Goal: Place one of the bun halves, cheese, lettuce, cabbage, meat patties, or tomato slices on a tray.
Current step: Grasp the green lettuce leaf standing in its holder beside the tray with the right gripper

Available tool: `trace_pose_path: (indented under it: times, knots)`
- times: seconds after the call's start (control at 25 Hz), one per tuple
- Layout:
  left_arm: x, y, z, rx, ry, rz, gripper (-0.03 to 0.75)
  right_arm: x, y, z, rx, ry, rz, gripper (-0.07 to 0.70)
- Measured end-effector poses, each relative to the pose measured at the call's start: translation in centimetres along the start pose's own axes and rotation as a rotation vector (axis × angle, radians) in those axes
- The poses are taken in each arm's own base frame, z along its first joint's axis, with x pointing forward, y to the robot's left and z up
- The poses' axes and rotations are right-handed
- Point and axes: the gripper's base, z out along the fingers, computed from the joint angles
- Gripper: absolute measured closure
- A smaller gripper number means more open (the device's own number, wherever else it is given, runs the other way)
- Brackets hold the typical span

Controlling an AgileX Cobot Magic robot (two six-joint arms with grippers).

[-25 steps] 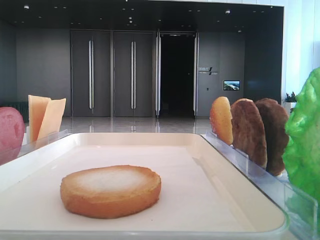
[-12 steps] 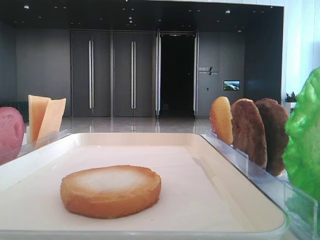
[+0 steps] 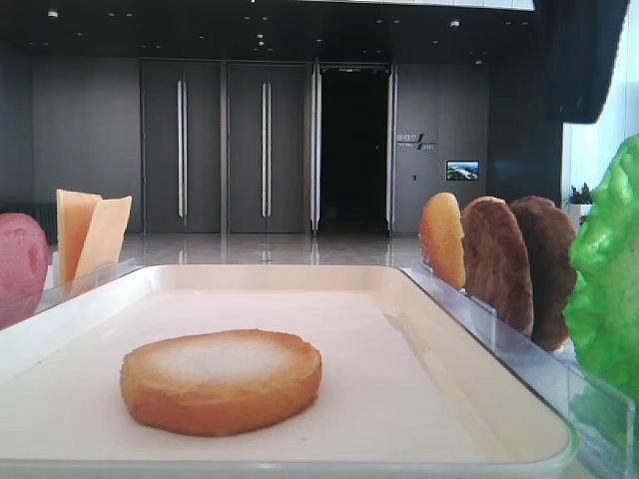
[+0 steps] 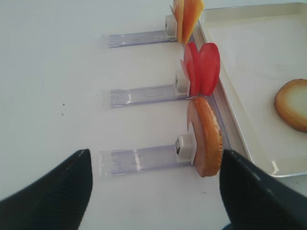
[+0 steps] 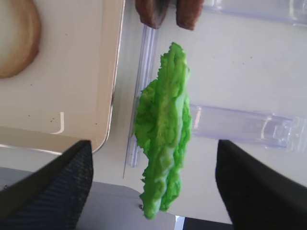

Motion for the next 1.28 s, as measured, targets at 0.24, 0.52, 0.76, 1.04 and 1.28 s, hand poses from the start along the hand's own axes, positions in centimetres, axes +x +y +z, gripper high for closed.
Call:
trace_pose_path:
  times: [0.24,0.52,0.76,1.04,1.28]
  knots:
    - [0.0,0.0,0.0,0.000,0.000,0.000,0.083,-0.3,0.3,1.1,0.020,0.027,-0.037,0.117]
    - [0.0,0.0,0.0,0.000,0.000,0.000,0.083,-0.4,0.3,1.1,0.021,0.026,-0.040,0.252]
    - [0.0,0.0,0.0,0.000,0.000,0.000,0.083,-0.3,0.3,1.1,0.019,0.027,-0.064,0.458]
    - [0.0,0.0,0.0,0.000,0.000,0.000,0.086,-0.3,0.3,1.1,0.017,0.029,-0.088,0.578]
    - [0.0,0.0,0.0,0.000,0.000,0.000,0.098,-0.9,1.7,-0.5,-0.099,0.027,-0.097,0.578]
